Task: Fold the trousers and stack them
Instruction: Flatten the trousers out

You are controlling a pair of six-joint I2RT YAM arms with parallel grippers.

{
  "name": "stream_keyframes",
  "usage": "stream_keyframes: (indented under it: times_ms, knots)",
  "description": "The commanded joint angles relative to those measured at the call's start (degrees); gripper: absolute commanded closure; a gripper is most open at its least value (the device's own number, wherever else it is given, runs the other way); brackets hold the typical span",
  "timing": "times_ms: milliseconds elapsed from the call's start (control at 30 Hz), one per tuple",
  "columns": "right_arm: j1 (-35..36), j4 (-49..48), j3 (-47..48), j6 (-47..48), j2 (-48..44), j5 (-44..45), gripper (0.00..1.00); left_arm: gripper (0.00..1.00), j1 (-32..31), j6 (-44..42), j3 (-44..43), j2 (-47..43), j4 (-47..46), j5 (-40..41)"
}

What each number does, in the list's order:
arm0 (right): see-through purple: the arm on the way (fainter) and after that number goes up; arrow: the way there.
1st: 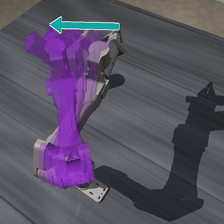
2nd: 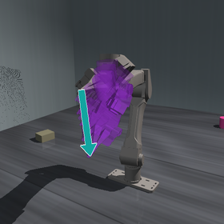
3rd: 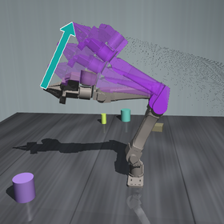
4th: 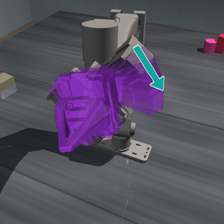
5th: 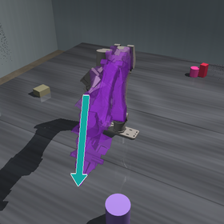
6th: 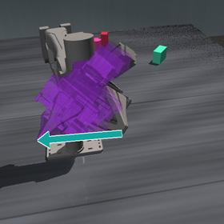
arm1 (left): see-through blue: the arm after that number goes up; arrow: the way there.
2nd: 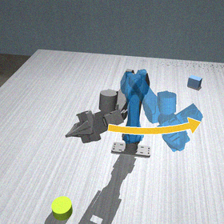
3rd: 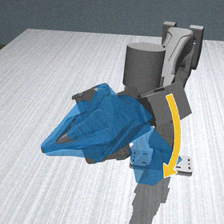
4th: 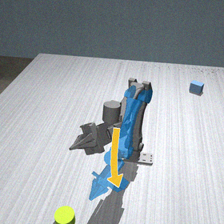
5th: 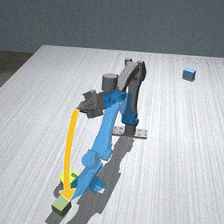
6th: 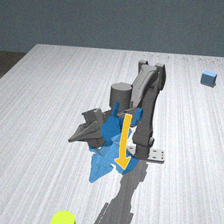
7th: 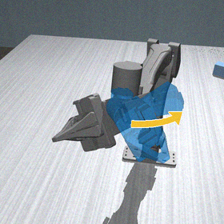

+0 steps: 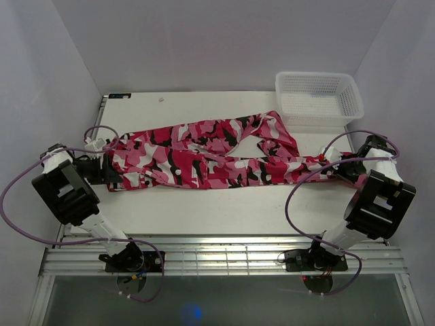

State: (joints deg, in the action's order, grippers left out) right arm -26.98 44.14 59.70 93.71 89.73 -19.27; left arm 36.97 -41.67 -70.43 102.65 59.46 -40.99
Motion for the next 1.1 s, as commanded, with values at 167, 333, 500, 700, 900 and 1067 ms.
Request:
stream_keyframes:
  times_ms: [167,333,500,700,900,1067]
  knots:
    - [-0.6,2.4,2.6,0.3,-1.3,-1.7,0.92,0.61,5.9,-12.9,-3.7,-2.3,10.9,-15.5]
    - [-3.2,4.9,8.7,-0.6,-2.7,-5.6,0.92,0.95,6.6,-11.1,-11.8,-5.4,14.8,-21.1]
    - [-6.7,10.5,15.0,-1.0,-2.9,-8.9,0.92,1.00,6.8,-8.9,-16.6,-11.3,15.9,-23.3]
    - [-10.6,11.5,17.9,-0.3,-5.5,-13.1,0.92,1.00,9.8,-11.6,-18.0,-18.2,17.7,-27.0]
    - [-16.7,12.4,25.8,-2.9,-8.5,-22.3,0.92,1.00,18.4,1.2,-22.1,-24.9,8.2,-35.1]
    - [-23.9,13.3,30.3,-5.0,-13.7,-31.8,0.92,1.00,18.9,16.5,-19.2,-35.7,-5.7,-36.0]
